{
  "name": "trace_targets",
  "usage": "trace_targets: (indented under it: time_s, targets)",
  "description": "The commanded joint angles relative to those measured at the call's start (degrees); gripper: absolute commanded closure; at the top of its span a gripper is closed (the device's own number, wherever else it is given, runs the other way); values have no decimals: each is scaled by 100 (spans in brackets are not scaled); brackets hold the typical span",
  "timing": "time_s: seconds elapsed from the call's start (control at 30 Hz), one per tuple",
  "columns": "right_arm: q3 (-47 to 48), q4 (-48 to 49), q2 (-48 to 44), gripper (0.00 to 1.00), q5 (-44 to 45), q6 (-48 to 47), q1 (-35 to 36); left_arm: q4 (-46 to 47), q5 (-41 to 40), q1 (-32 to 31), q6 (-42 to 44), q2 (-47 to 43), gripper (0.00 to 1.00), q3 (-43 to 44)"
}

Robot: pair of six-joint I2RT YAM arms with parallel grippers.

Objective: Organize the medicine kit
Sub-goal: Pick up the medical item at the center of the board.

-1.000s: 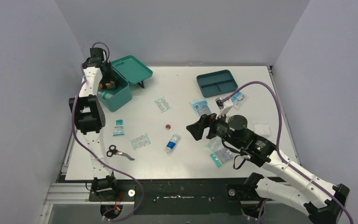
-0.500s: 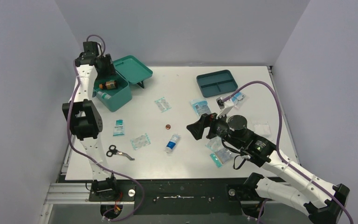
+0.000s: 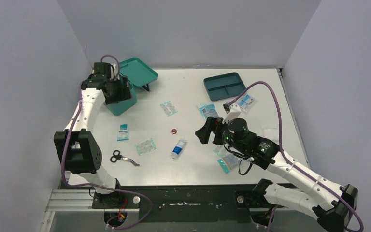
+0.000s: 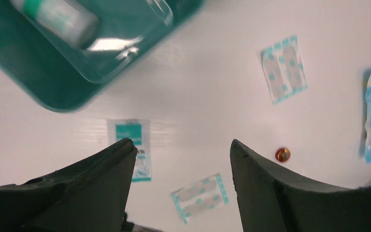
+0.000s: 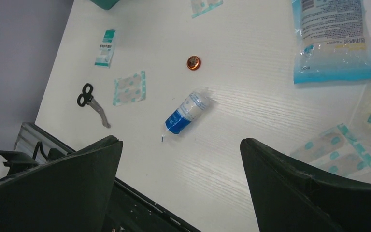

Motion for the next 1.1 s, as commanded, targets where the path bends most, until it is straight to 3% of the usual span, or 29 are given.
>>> trace_targets:
  time_s: [0.0, 0.2, 0.33, 0.7, 0.8, 0.87, 1.07]
  targets:
    - [314, -177, 78, 0, 398, 298, 55, 339, -126, -873, -133, -639, 31, -904]
    - [376, -606, 216, 0, 1070, 851, 39, 438, -570, -1965, -247, -1120, 31, -1725]
    - [431, -978, 329, 0, 1521, 1283, 43, 564, -529, -2282, -393, -1316, 30, -2110]
    - [368, -1492, 488, 0, 2178, 1958, 32, 711, -1165, -2216, -952, -1893, 17, -2871]
    - [368, -1528, 517, 0, 2216, 1955, 29, 668, -1408, -2128, -1118, -2016, 9, -2970]
    - [393, -1627, 559, 0, 2313, 1956, 28, 626, -1513, -1973, -1253, -2097, 3, -3029]
    - [484, -1854, 645, 0, 2492, 2004, 25, 863, -1104, -1129, -1551, -2650, 3, -3409]
